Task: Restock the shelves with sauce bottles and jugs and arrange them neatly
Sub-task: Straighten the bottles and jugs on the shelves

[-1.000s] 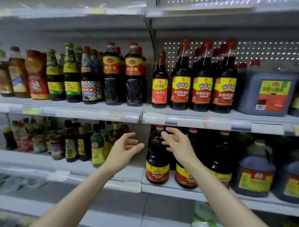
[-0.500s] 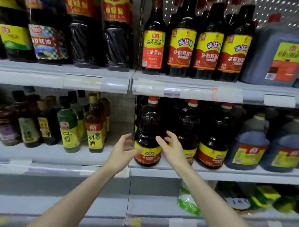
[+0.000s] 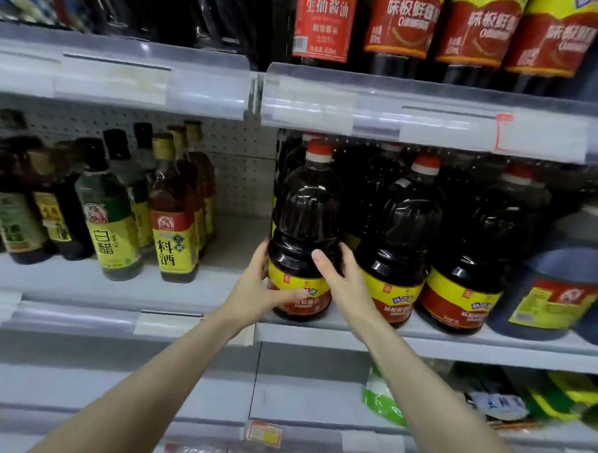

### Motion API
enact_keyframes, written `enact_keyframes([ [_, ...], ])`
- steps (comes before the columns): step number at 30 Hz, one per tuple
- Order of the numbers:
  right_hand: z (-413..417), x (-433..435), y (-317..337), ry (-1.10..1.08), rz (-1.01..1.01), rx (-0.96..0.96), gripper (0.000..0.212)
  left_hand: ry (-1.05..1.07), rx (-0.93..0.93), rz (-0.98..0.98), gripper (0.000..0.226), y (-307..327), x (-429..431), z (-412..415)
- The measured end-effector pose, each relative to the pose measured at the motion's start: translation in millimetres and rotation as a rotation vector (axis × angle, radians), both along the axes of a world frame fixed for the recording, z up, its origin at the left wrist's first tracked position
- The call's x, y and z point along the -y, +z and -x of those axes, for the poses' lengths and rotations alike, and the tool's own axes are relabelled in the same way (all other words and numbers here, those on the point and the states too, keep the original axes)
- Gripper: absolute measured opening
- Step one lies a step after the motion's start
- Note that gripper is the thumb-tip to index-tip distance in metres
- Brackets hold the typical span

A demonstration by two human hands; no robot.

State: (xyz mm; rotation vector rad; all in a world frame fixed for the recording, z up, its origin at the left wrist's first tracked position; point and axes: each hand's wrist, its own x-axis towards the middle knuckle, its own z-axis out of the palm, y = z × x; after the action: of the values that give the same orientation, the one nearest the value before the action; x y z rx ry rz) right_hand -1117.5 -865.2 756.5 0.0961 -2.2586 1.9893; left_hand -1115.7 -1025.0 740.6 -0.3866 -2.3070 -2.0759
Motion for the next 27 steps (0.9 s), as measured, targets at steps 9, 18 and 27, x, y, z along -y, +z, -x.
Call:
enact_keyframes([
  [9,9,-3,-14,0.047,0.037,-0.031,0.062,0.022,0.024,0.012,0.082,-23,-2,17],
  [18,10,2,-24,0.057,0.091,-0.075,0.061,0.008,0.009,0.006,0.075,-28,1,19],
  [27,15,7,-28,0.042,0.085,-0.079,0.065,-0.021,0.018,0.017,0.071,-26,5,25],
])
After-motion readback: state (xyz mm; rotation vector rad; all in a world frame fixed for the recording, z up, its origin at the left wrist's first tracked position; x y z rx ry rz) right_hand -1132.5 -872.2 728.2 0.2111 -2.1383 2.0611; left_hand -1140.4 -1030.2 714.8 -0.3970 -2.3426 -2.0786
